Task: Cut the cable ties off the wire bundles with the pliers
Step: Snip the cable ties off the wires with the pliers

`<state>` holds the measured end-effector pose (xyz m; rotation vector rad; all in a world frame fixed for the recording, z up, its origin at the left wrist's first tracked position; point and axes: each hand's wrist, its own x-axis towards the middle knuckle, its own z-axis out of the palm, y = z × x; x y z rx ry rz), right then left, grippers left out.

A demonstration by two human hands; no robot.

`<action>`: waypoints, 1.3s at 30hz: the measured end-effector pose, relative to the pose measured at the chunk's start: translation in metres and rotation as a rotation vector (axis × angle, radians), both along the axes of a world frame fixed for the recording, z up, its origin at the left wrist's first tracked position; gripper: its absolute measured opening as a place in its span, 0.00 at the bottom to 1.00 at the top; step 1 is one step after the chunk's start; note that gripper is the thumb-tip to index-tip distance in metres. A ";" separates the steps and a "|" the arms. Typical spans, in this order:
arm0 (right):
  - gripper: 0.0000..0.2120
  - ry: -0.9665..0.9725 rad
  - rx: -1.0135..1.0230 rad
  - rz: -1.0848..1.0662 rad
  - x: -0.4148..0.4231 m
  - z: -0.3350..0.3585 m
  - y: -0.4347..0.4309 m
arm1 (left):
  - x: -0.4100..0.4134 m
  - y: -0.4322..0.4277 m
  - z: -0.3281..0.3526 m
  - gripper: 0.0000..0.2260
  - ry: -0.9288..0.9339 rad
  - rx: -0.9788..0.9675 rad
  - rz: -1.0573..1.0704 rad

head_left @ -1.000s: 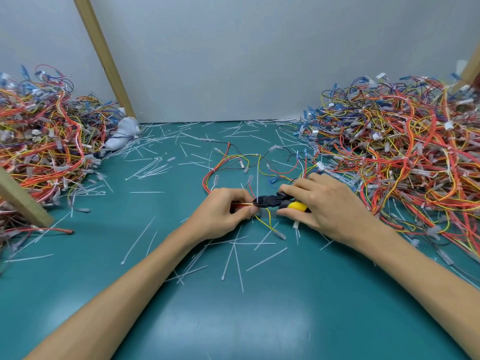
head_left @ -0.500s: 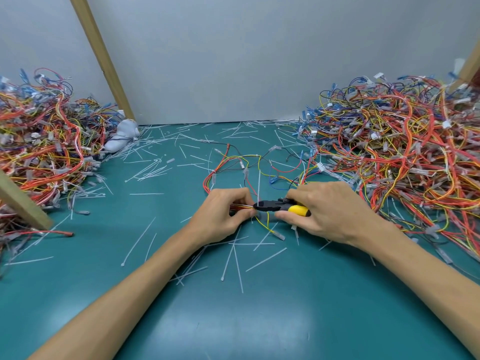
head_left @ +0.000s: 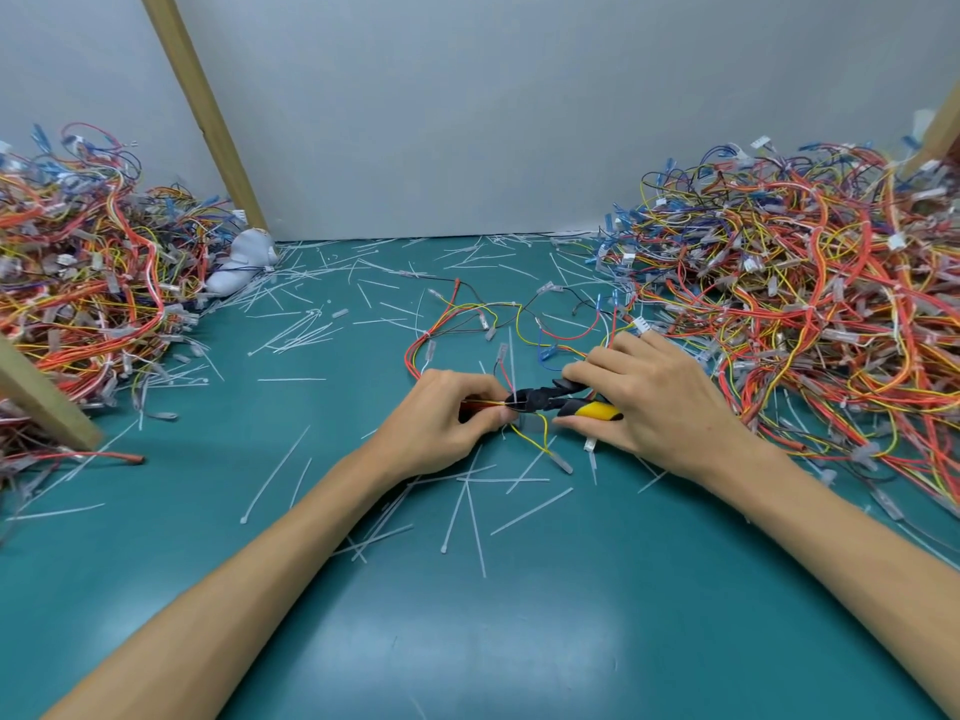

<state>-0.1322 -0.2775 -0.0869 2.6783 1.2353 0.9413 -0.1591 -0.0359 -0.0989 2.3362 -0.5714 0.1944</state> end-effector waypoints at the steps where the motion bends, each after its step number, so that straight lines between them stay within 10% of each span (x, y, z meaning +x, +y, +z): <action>1: 0.24 0.003 0.003 -0.002 0.000 0.000 0.000 | 0.000 0.000 0.000 0.04 0.006 -0.002 0.000; 39: 0.32 0.598 0.120 -0.108 0.004 0.020 -0.011 | -0.002 -0.010 -0.003 0.04 -0.240 -0.126 0.044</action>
